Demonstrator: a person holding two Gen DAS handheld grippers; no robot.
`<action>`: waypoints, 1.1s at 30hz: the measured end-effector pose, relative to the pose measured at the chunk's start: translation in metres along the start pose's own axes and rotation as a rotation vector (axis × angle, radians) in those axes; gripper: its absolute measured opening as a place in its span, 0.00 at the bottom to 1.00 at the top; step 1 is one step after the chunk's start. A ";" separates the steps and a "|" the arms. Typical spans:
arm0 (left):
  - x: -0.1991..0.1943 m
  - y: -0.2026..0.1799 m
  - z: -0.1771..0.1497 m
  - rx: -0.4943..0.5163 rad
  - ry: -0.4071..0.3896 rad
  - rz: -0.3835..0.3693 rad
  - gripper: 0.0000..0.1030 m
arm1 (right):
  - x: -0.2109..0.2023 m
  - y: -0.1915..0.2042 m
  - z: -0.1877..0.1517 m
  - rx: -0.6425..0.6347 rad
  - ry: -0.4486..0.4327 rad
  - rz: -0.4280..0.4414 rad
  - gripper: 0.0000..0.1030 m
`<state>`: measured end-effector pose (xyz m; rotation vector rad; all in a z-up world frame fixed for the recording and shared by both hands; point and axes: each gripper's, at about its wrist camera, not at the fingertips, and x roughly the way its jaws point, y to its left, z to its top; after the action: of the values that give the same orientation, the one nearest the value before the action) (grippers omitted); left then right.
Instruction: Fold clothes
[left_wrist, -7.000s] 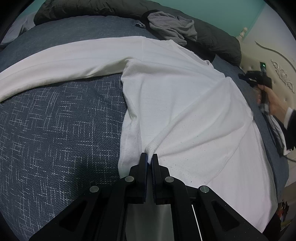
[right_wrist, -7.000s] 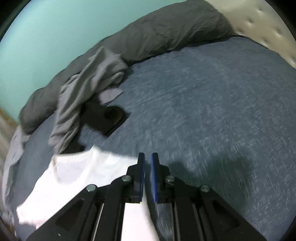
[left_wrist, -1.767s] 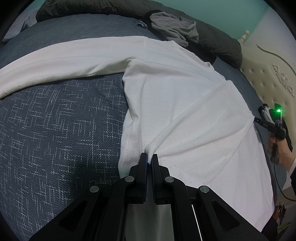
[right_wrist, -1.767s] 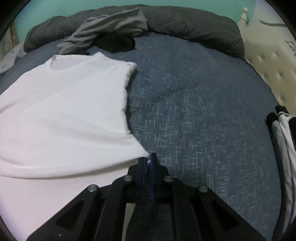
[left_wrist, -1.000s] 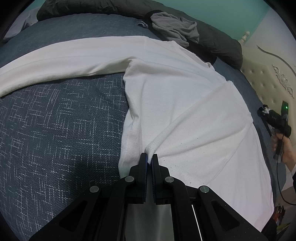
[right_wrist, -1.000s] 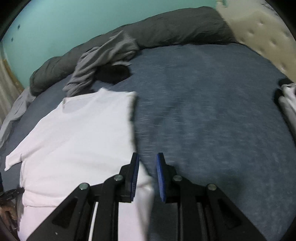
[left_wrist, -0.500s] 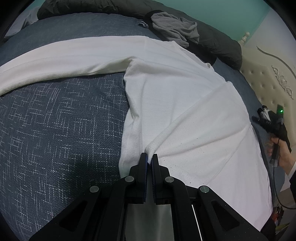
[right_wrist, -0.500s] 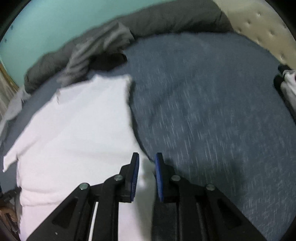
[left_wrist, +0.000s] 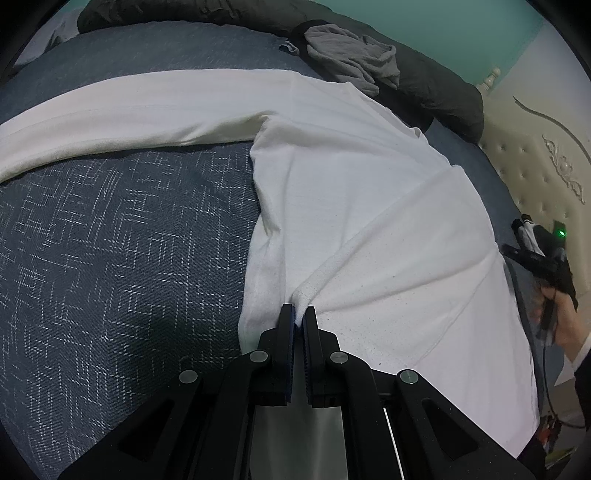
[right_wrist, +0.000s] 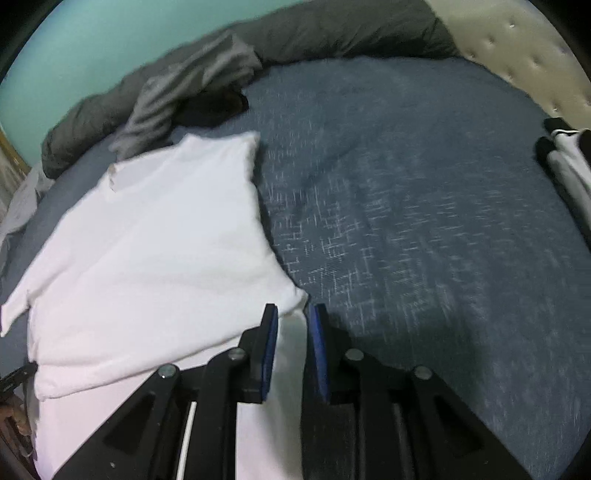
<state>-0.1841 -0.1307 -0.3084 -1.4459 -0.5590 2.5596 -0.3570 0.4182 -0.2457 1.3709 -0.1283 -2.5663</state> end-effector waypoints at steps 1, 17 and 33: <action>-0.001 0.001 0.001 -0.006 0.000 -0.004 0.04 | -0.008 0.004 -0.003 0.006 -0.013 0.018 0.18; -0.049 0.029 -0.020 -0.040 -0.041 0.041 0.05 | -0.036 0.108 -0.062 0.088 -0.102 0.355 0.18; -0.006 0.011 0.031 0.024 -0.036 0.066 0.05 | -0.022 0.122 -0.098 0.217 -0.159 0.478 0.18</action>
<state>-0.2068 -0.1502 -0.2936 -1.4363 -0.4909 2.6387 -0.2448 0.3086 -0.2600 1.0366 -0.6908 -2.2930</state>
